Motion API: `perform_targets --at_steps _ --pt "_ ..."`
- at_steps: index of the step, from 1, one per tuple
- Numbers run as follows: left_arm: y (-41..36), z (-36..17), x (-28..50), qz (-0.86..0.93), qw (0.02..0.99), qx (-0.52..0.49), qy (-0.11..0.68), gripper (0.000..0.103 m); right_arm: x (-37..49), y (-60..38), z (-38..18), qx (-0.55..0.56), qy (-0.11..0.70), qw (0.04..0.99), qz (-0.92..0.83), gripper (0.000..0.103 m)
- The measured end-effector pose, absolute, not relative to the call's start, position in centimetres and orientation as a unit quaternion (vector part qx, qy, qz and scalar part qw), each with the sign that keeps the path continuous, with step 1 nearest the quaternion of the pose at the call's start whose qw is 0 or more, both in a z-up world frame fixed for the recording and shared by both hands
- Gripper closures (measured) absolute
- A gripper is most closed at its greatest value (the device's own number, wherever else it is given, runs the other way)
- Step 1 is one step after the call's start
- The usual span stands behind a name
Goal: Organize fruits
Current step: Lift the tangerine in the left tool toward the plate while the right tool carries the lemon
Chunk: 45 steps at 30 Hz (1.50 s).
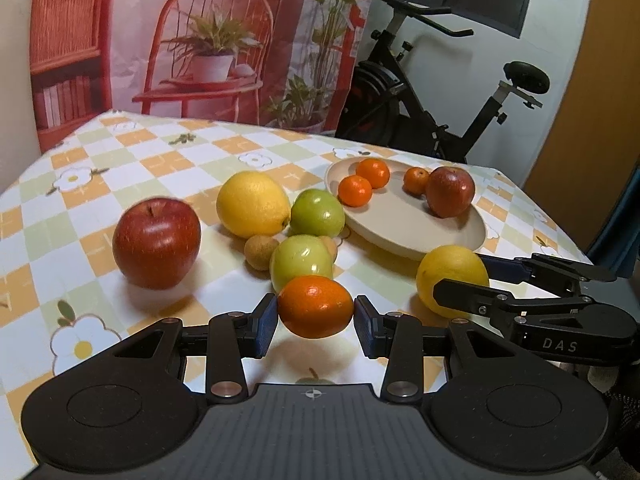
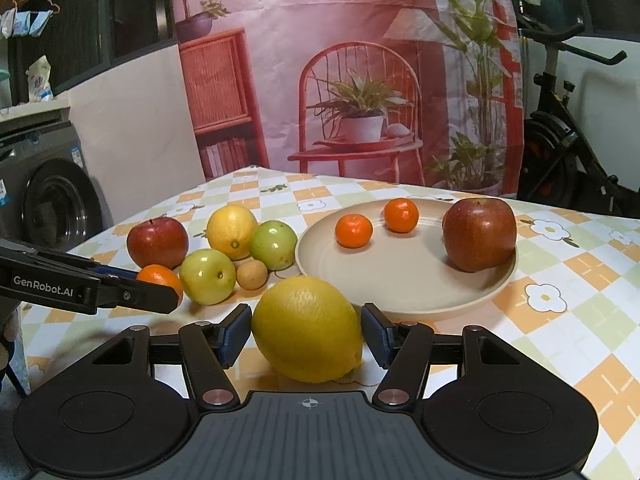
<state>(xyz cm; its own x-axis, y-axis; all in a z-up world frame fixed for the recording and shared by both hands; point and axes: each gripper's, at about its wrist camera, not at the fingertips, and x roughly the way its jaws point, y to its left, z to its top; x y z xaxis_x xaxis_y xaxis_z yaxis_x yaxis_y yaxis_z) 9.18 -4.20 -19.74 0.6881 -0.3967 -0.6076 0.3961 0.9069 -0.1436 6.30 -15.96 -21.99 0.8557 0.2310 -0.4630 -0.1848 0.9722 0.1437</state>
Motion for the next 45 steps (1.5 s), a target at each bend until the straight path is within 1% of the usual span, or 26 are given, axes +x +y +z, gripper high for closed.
perform_targets --at_steps 3,5,7,25,32,45 --pt "-4.3 -19.2 9.0 -0.218 0.921 0.006 0.322 0.059 6.2 -16.2 -21.8 0.055 0.242 0.963 0.105 0.047" --pt "-4.4 -18.9 8.9 -0.219 0.923 0.010 0.316 0.059 6.2 -16.5 -21.7 0.063 0.237 0.964 0.103 0.052" --pt "-4.5 -18.7 8.9 -0.219 0.924 0.011 0.314 0.059 6.2 -16.7 -21.6 0.068 0.237 0.964 0.104 0.052" --pt "-4.7 -18.5 8.5 -0.223 0.922 0.007 0.316 0.059 4.7 -17.1 -21.6 0.063 0.276 0.950 0.129 0.051" --pt "-4.6 -18.5 8.5 -0.224 0.922 0.007 0.316 0.059 4.1 -16.7 -21.4 0.051 0.297 0.943 0.137 0.047" --pt "-4.8 -18.6 8.4 -0.226 0.921 0.006 0.317 0.059 4.6 -16.5 -22.0 0.044 0.322 0.935 0.146 0.048"
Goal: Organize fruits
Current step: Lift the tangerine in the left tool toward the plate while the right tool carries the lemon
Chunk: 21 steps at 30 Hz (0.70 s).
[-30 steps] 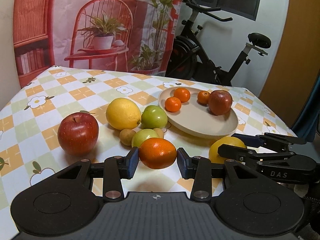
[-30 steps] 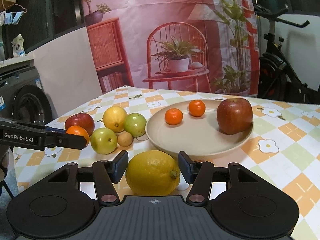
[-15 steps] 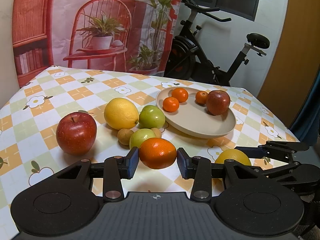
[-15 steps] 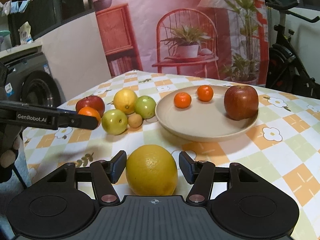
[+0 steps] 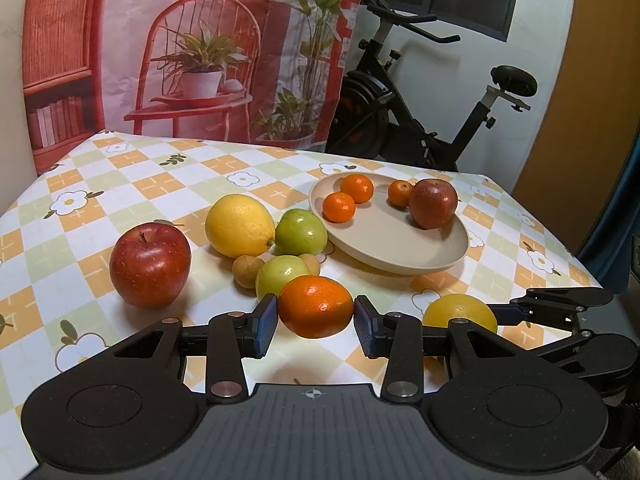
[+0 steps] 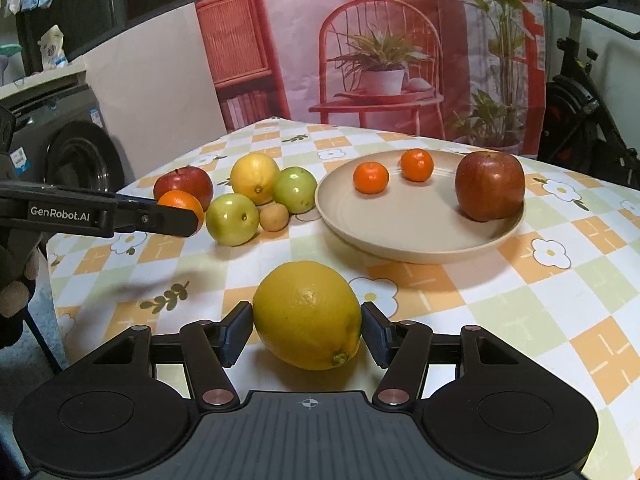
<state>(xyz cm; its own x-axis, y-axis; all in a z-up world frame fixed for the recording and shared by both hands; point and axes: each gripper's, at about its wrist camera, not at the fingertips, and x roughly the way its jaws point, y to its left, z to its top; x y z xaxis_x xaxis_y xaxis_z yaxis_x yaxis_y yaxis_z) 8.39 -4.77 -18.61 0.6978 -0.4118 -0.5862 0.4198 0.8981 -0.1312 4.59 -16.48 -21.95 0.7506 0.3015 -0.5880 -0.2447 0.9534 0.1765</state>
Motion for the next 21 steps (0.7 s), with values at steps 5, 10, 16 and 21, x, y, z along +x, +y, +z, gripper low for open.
perform_targets --at_steps 5,10,16,21 --pt "-4.7 -18.4 8.5 -0.225 0.922 0.005 0.314 0.059 5.0 -16.6 -22.0 0.052 0.328 0.932 0.148 0.049" --pt "-4.8 -18.0 8.6 -0.227 0.924 0.008 0.308 0.059 5.5 -16.8 -21.6 0.045 0.331 0.932 0.142 0.049" --pt "-5.3 -17.2 8.9 -0.232 0.926 0.014 0.298 0.059 5.9 -17.7 -20.6 0.047 0.321 0.936 0.136 0.049" --pt "-5.8 -16.6 9.6 -0.239 0.926 0.015 0.292 0.059 6.6 -18.4 -19.6 0.038 0.314 0.940 0.129 0.049"
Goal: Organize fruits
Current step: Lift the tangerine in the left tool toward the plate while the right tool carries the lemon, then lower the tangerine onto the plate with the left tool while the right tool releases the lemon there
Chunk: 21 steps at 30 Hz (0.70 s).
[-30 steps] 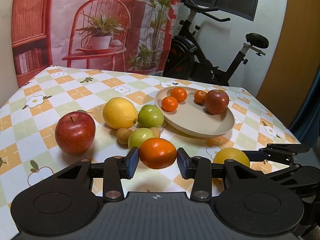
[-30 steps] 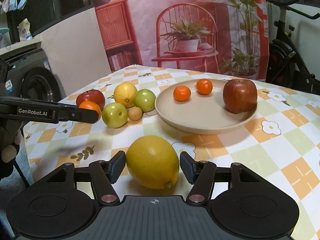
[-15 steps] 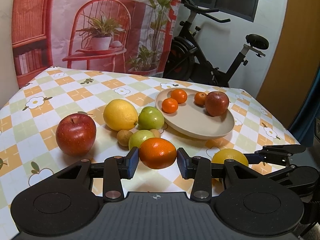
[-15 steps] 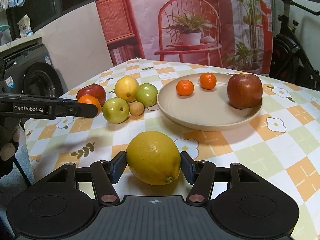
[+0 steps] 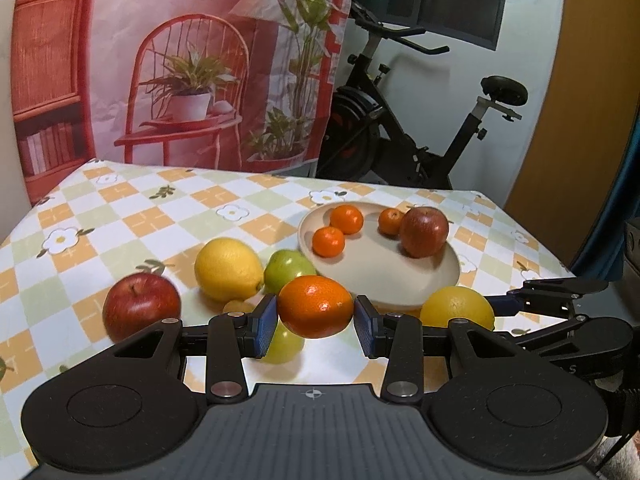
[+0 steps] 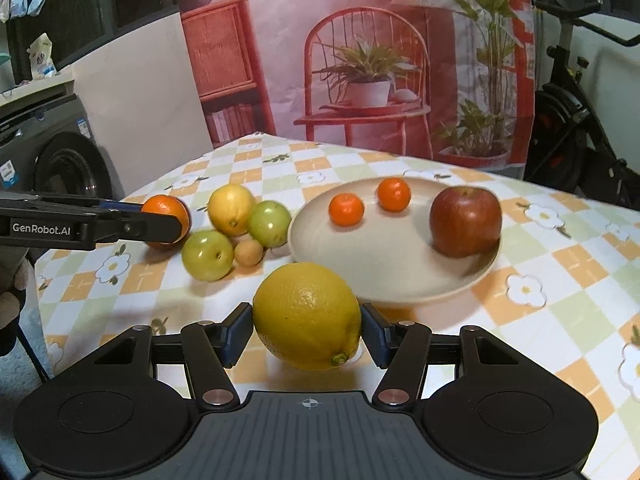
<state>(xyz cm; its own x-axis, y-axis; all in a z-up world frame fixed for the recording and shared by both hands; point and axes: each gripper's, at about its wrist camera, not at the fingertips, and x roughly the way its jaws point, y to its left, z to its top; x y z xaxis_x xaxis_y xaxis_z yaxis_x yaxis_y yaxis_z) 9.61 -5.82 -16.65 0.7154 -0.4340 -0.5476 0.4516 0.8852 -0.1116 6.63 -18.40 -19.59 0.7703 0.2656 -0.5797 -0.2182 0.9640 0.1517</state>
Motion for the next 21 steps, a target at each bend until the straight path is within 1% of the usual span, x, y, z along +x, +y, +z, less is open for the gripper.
perform_targets --at_steps 9,21 --pt "-6.9 -15.9 11.3 -0.251 0.925 0.013 0.284 0.059 8.7 -19.1 -18.1 0.019 0.302 0.946 0.118 0.049" --pt "-8.0 -15.4 13.9 -0.255 0.924 0.006 0.284 0.059 11.7 -21.1 -18.1 0.026 0.291 0.953 0.081 0.049"
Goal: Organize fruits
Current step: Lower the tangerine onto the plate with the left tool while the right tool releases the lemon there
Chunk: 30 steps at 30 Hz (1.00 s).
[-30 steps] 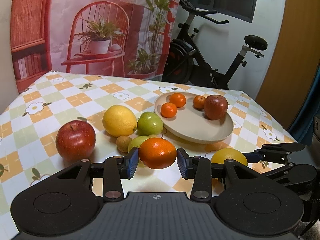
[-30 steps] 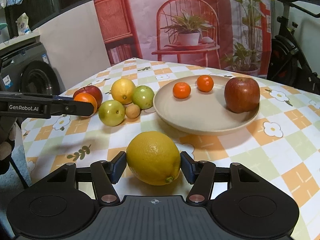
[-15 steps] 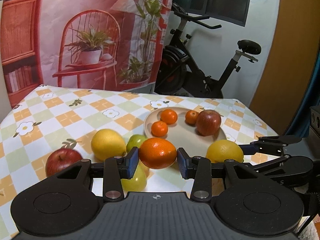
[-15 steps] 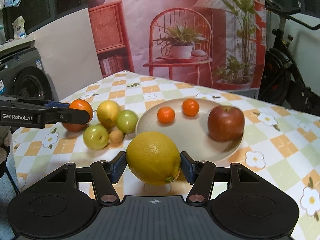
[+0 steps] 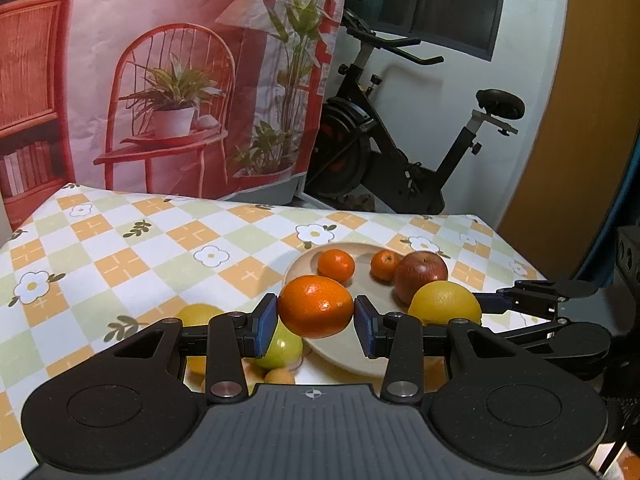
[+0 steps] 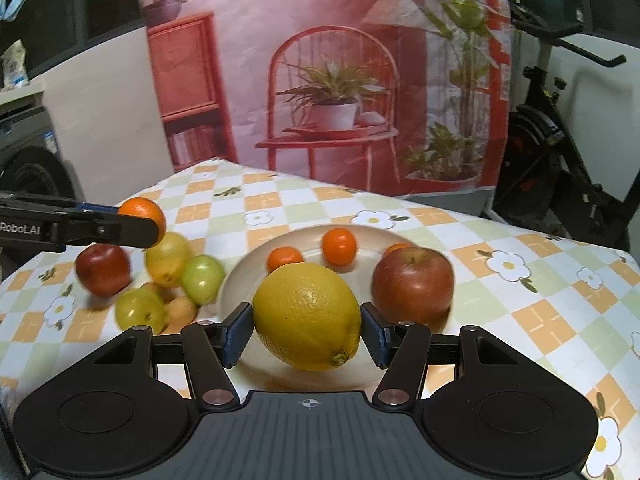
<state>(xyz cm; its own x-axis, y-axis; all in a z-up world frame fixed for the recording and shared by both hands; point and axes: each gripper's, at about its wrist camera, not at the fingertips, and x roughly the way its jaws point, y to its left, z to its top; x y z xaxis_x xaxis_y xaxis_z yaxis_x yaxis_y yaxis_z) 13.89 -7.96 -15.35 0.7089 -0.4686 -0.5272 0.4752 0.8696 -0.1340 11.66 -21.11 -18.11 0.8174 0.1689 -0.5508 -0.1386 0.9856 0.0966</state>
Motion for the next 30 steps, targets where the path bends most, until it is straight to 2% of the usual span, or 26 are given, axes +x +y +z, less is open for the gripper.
perform_targets --at_steps 10,19,30 --pt "-8.6 -15.9 16.2 -0.268 0.917 0.011 0.296 0.059 16.3 -20.2 -17.5 -0.037 0.300 0.948 0.100 0.049" --pt "-8.8 -17.0 17.9 -0.275 0.909 0.006 0.314 0.059 21.2 -19.2 -19.1 -0.109 0.348 0.923 0.124 0.049" --pt "-9.0 -17.3 19.2 -0.276 0.904 0.005 0.326 0.059 22.9 -18.9 -20.1 -0.148 0.334 0.924 0.108 0.049"
